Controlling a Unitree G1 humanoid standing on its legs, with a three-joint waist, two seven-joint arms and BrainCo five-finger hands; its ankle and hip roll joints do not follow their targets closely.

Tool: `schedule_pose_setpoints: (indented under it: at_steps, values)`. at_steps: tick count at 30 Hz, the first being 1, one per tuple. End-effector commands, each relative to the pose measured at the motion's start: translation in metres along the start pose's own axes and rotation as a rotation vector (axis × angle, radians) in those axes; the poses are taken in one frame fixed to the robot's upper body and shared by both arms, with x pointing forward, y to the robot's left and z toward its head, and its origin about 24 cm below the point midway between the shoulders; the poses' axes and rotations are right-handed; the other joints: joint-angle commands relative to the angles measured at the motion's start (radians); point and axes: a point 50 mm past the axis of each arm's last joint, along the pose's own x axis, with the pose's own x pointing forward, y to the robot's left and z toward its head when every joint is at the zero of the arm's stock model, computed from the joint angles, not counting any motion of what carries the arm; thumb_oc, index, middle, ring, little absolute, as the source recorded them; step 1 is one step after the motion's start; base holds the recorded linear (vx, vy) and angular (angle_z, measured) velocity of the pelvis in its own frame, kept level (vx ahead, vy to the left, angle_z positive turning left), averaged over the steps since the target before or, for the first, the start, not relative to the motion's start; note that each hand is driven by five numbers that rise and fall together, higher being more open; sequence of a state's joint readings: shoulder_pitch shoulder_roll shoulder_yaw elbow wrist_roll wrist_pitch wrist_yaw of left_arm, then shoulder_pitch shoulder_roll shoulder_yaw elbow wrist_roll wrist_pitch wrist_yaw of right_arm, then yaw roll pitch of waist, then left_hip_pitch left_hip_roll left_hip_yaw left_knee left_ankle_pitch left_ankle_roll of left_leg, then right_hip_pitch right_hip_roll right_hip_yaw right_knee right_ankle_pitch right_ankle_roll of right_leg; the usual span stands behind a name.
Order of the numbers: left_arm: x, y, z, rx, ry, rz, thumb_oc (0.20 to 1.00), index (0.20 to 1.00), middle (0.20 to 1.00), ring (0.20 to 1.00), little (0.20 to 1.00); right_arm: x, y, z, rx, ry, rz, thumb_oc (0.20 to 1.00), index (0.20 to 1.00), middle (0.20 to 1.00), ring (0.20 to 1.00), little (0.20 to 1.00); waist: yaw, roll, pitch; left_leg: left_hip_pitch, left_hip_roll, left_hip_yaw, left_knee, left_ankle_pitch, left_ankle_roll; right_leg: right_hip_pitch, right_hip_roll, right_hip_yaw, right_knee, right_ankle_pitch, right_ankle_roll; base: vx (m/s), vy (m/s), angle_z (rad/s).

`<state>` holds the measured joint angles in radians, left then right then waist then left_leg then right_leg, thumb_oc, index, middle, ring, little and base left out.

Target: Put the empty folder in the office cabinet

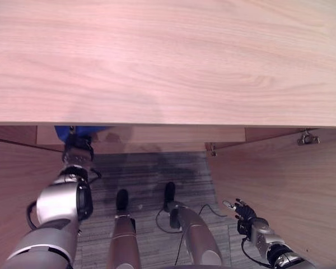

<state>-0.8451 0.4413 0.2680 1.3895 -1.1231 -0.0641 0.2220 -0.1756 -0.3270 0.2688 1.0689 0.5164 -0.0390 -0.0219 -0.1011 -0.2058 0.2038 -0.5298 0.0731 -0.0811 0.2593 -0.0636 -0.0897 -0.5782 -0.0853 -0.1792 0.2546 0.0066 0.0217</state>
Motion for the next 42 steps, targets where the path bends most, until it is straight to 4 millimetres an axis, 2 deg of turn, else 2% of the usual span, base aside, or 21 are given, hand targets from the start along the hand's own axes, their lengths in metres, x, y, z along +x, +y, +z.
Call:
schedule_pose_setpoints:
  at_steps: [1, 2, 6, 8, 18, 25, 26, 37, 38, 39, 40, 42]
  values:
    - [0.000, 0.037, -0.026, 0.022, 0.108, 0.137, 1.000, 1.000, 1.000, 1.000, 1.000, -0.003, -0.008, -0.015, -0.019, 0.052, -0.044, 1.000, 1.000, 1.000, 1.000, 1.000, -0.015, -0.022, 0.024, -0.028, 0.006, -0.037, -0.080, 0.059, 0.035, 0.025, -0.069, -0.022, 0.032, -0.021, 0.118, 0.03, -0.002, -0.01]
    - [-0.001, 0.047, -0.038, 0.029, 0.136, 0.157, 1.000, 1.000, 1.000, 1.000, 1.000, -0.004, -0.005, -0.020, -0.018, 0.062, -0.033, 1.000, 1.000, 1.000, 1.000, 1.000, -0.013, -0.026, 0.012, -0.009, 0.009, -0.036, -0.103, 0.067, 0.034, 0.037, -0.066, -0.023, 0.019, -0.019, 0.118, 0.04, -0.004, -0.02]
    - [-0.002, 0.058, -0.047, 0.041, 0.159, 0.172, 1.000, 1.000, 1.000, 1.000, 1.000, -0.005, 0.001, -0.027, -0.021, 0.082, -0.019, 1.000, 1.000, 1.000, 1.000, 1.000, -0.010, -0.029, -0.001, 0.013, 0.011, -0.034, -0.129, 0.078, 0.035, 0.049, -0.066, -0.023, 0.009, -0.014, 0.120, 0.00, -0.001, 0.01]
    - [-0.003, 0.070, -0.052, 0.047, 0.175, 0.194, 1.000, 1.000, 1.000, 1.000, 1.000, -0.005, 0.005, -0.030, -0.016, 0.090, -0.008, 1.000, 1.000, 1.000, 1.000, 1.000, -0.004, -0.030, -0.007, 0.032, 0.012, -0.033, -0.150, 0.084, 0.035, 0.060, -0.063, -0.023, 0.003, -0.013, 0.120, 0.01, 0.004, -0.05]
    - [-0.005, 0.088, -0.061, 0.084, 0.199, 0.191, 1.000, 1.000, 1.000, 1.000, 1.000, -0.007, 0.006, -0.038, -0.023, 0.120, -0.001, 1.000, 1.000, 1.000, 1.000, 1.000, 0.009, -0.019, -0.019, 0.074, 0.014, -0.029, -0.181, 0.096, 0.035, 0.089, -0.065, -0.024, -0.004, -0.017, 0.118, 0.00, 0.001, 0.00]
    - [-0.001, 0.071, -0.046, 0.102, 0.152, 0.127, 1.000, 1.000, 1.000, 1.000, 1.000, -0.006, 0.000, -0.035, -0.031, 0.122, -0.022, 1.000, 1.000, 1.000, 1.000, 1.000, 0.013, -0.023, -0.022, 0.068, 0.015, -0.036, -0.184, 0.103, 0.034, 0.082, -0.068, -0.030, -0.001, -0.015, 0.120, 0.00, 0.000, 0.00]
    - [0.000, 0.062, -0.039, 0.121, 0.132, 0.100, 1.000, 1.000, 1.000, 1.000, 1.000, -0.006, -0.004, -0.035, -0.034, 0.126, -0.033, 1.000, 1.000, 1.000, 1.000, 1.000, 0.014, -0.024, -0.024, 0.065, 0.016, -0.038, -0.190, 0.108, 0.034, 0.079, -0.068, -0.031, 0.000, -0.014, 0.119, 0.00, 0.000, 0.00]
    - [0.002, 0.054, -0.025, 0.180, 0.088, 0.074, 1.000, 1.000, 1.000, 1.000, 1.000, -0.005, -0.017, -0.032, -0.062, 0.138, -0.075, 1.000, 1.000, 1.000, 1.000, 1.000, 0.016, -0.019, -0.032, 0.054, 0.015, -0.044, -0.176, 0.104, 0.032, 0.071, -0.065, -0.036, 0.010, -0.017, 0.119, 0.00, 0.000, 0.00]
    - [0.002, 0.048, -0.021, 0.186, 0.072, 0.061, 1.000, 1.000, 1.000, 1.000, 1.000, -0.005, -0.019, -0.031, -0.066, 0.138, -0.080, 1.000, 1.000, 1.000, 1.000, 1.000, 0.016, -0.018, -0.035, 0.054, 0.016, -0.045, -0.175, 0.103, 0.031, 0.071, -0.065, -0.036, 0.010, -0.017, 0.120, 0.00, 0.000, 0.00]
    - [0.003, 0.031, -0.009, 0.196, 0.027, 0.019, 1.000, 1.000, 1.000, 1.000, 1.000, -0.005, -0.023, -0.031, -0.077, 0.141, -0.090, 1.000, 1.000, 1.000, 1.000, 1.000, 0.016, -0.016, -0.036, 0.054, 0.016, -0.045, -0.173, 0.102, 0.031, 0.071, -0.066, -0.037, 0.011, -0.017, 0.120, 0.00, 0.000, 0.00]
    - [0.003, 0.030, -0.009, 0.196, 0.027, 0.019, 1.000, 1.000, 1.000, 1.000, 1.000, -0.005, -0.022, -0.030, -0.077, 0.140, -0.090, 1.000, 1.000, 1.000, 1.000, 1.000, 0.016, -0.016, -0.035, 0.054, 0.015, -0.045, -0.173, 0.102, 0.031, 0.071, -0.066, -0.037, 0.011, -0.017, 0.120, 0.00, 0.000, 0.00]
    - [0.001, 0.003, 0.008, 0.213, -0.035, -0.047, 1.000, 1.000, 1.000, 1.000, 1.000, -0.006, -0.028, -0.028, -0.092, 0.136, -0.101, 1.000, 1.000, 1.000, 1.000, 1.000, 0.014, -0.012, -0.037, 0.052, 0.016, -0.047, -0.171, 0.101, 0.030, 0.072, -0.067, -0.039, 0.013, -0.018, 0.121, 0.00, 0.000, 0.00]
